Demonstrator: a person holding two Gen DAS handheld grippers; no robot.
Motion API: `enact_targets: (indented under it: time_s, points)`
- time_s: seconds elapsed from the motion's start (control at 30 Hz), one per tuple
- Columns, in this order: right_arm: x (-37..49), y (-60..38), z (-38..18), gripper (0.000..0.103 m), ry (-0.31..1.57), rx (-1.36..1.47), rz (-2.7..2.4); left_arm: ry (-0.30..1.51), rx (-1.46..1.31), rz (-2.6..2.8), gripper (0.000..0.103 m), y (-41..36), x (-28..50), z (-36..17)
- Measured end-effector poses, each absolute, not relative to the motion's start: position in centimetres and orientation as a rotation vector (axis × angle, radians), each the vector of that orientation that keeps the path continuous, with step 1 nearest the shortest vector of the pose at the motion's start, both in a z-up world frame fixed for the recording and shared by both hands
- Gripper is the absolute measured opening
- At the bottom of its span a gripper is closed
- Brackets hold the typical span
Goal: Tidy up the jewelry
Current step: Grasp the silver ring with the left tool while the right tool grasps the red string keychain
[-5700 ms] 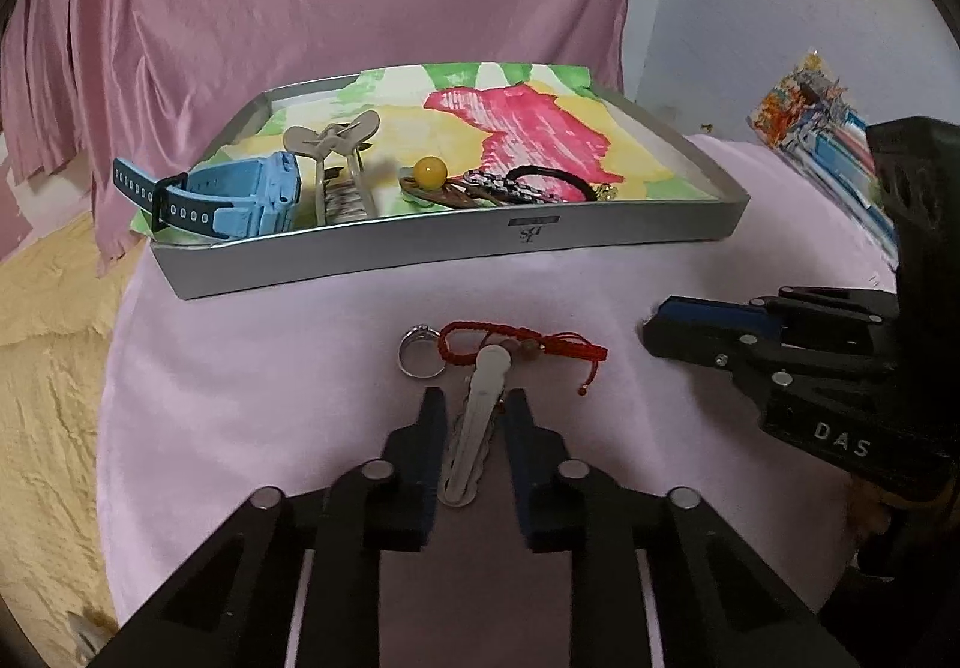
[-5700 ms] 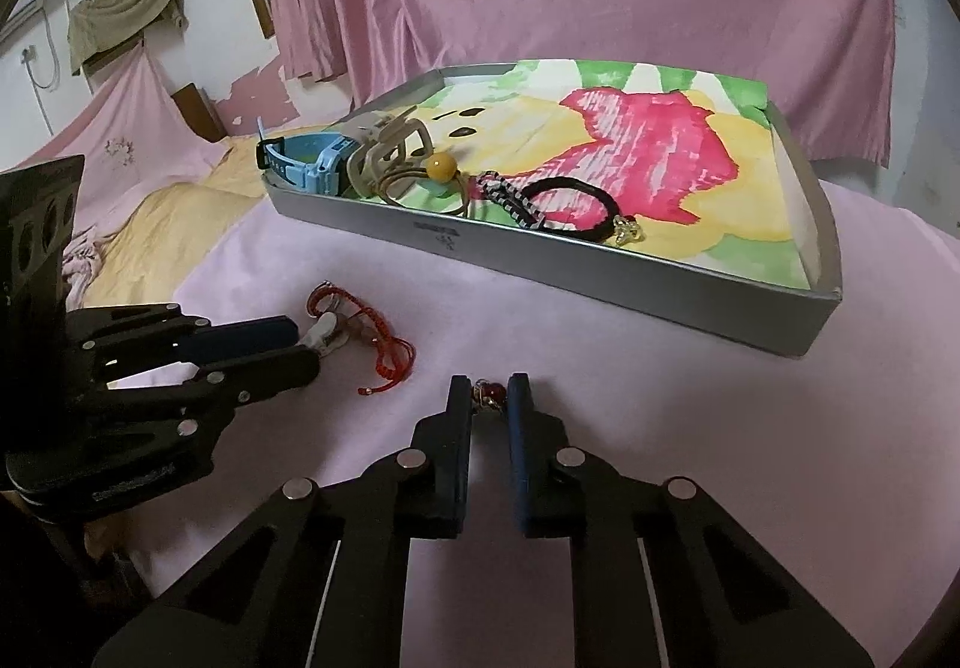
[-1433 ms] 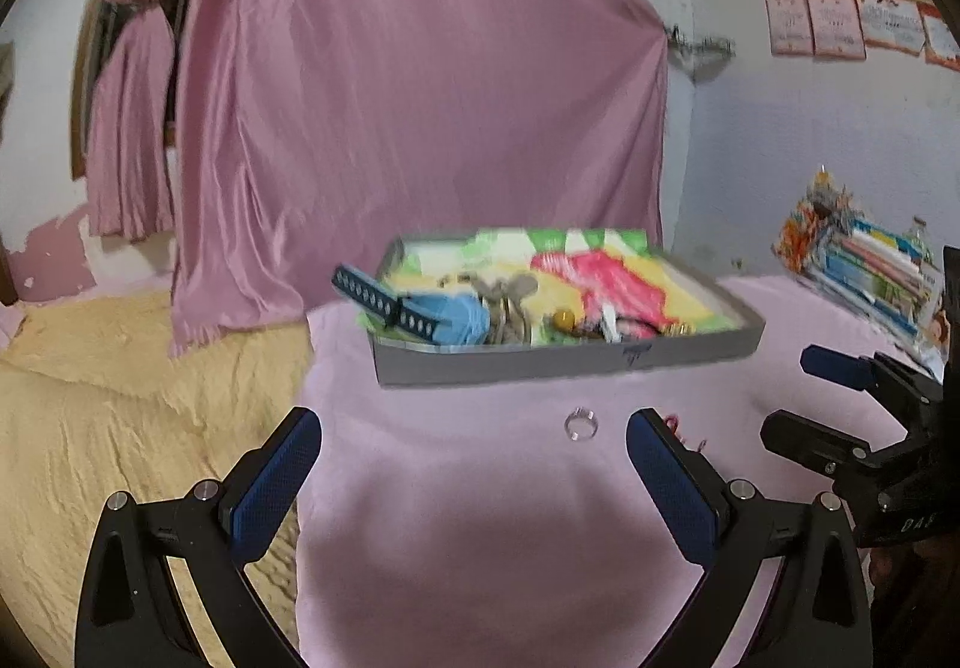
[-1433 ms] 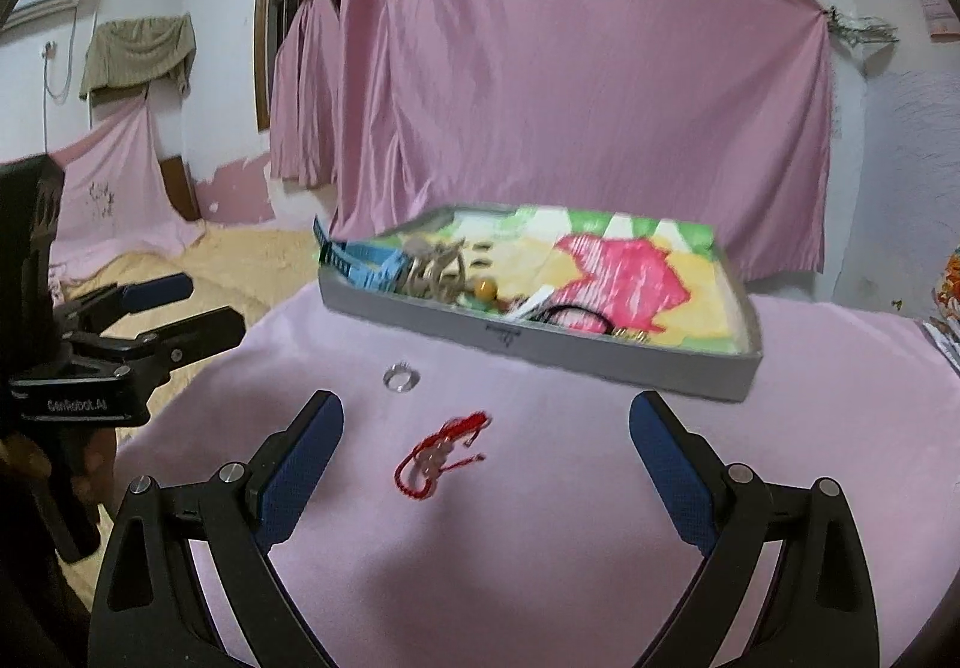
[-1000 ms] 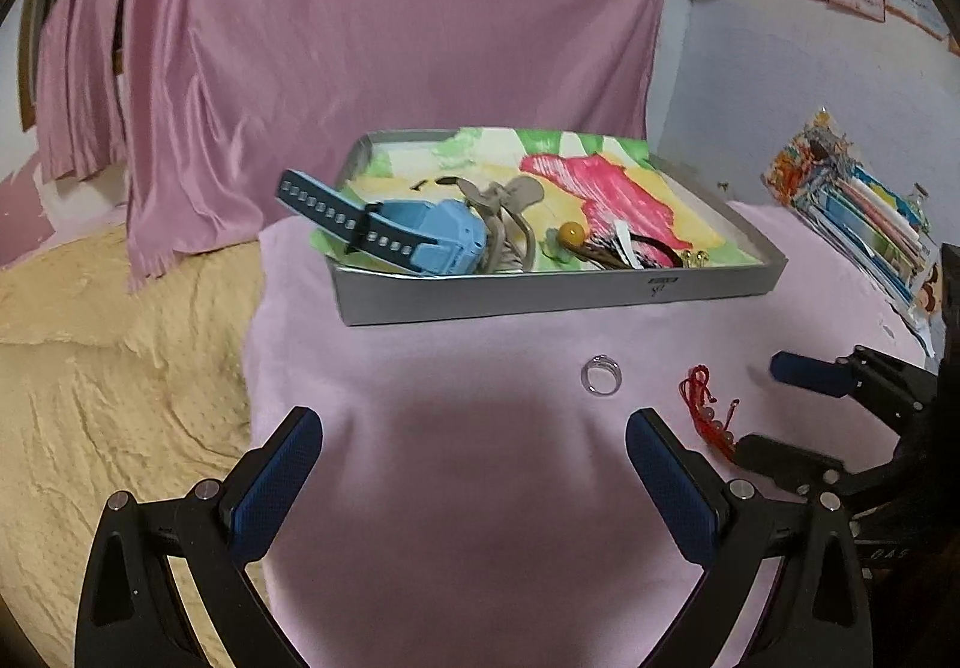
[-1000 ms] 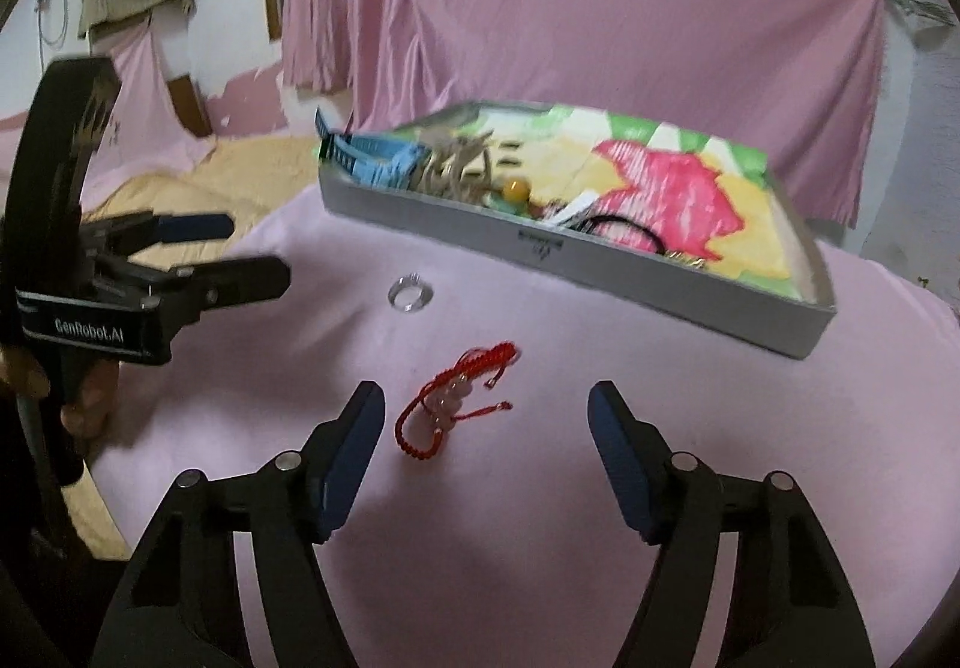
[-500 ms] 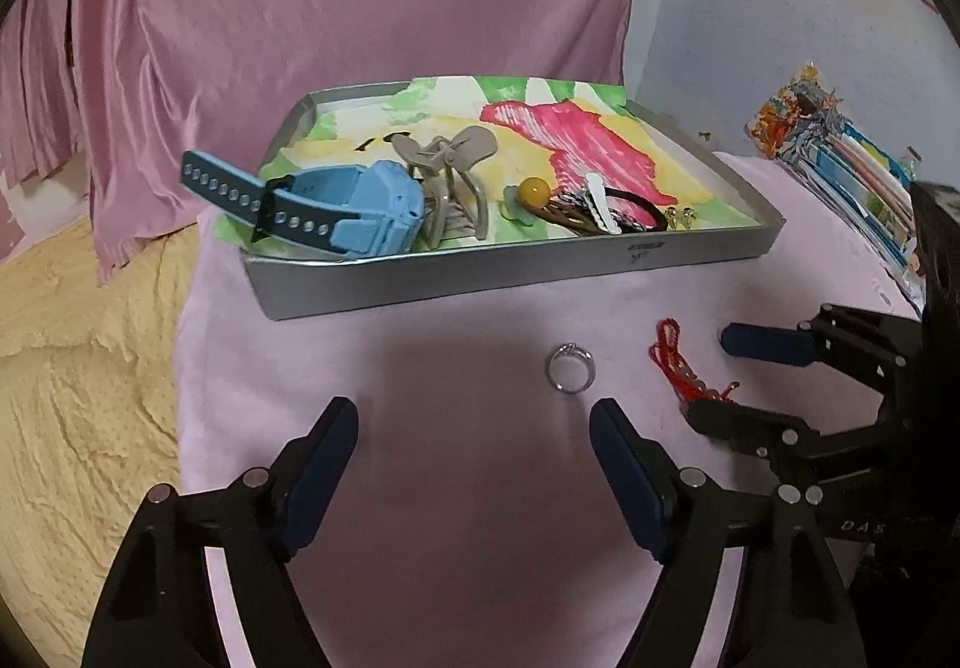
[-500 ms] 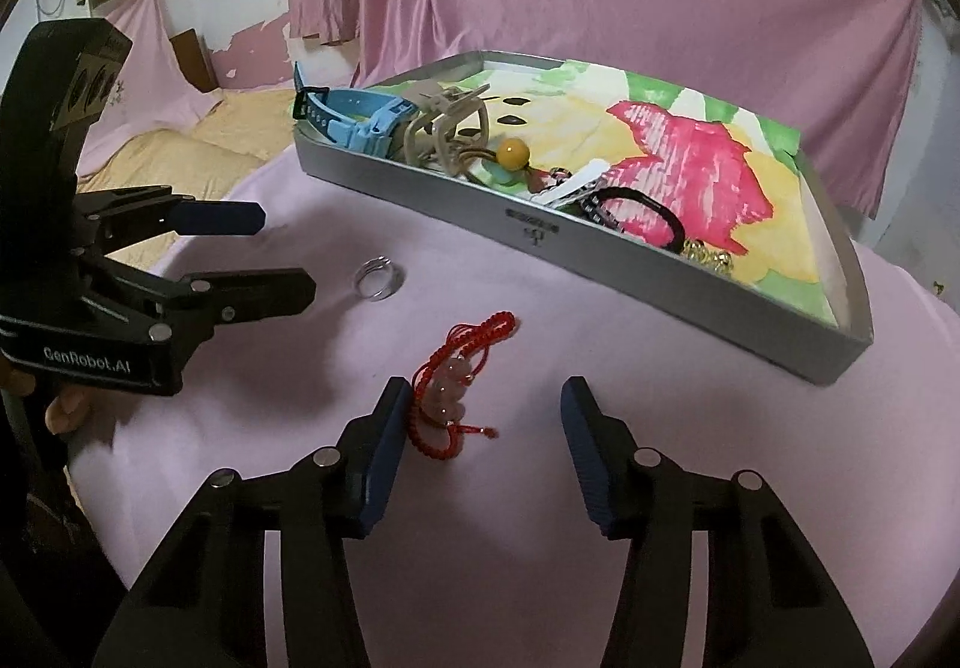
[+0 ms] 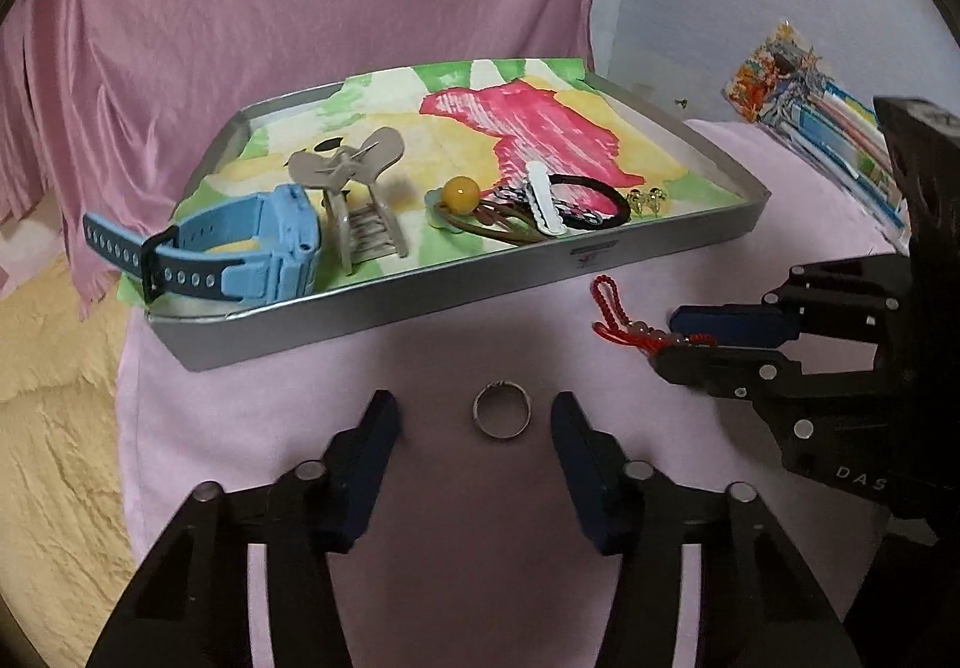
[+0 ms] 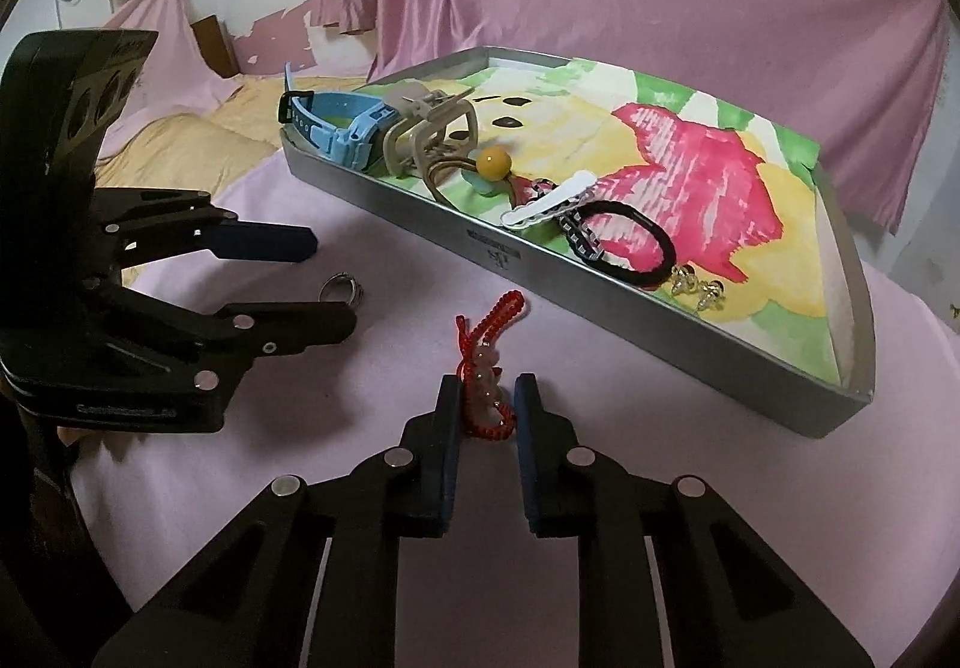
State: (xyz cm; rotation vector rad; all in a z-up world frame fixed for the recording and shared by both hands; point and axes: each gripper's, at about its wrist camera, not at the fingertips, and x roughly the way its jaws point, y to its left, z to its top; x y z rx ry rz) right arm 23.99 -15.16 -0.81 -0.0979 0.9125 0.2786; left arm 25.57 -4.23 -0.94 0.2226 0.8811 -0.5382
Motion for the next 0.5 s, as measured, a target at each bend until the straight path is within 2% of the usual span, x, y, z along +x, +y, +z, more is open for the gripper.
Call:
enact_targets:
  time_s: [0.07,0.2,0.5]
  points:
    - [24.0,-15.3,-0.8,0.012,0.911,-0.095,0.284,0.879,0.242,-0.534,0.034,-4.5,25.4,-0.9]
    - [24.1,-15.7,-0.8,0.01,0.912,-0.082,0.303,0.881,0.258,-0.537,0.021,-4.9,25.2,-0.8]
    - [23.9,-16.9,-1.0,0.009,0.917,-0.008,0.345,0.88,0.268,-0.525,0.02,-5.7,24.8,-0.7]
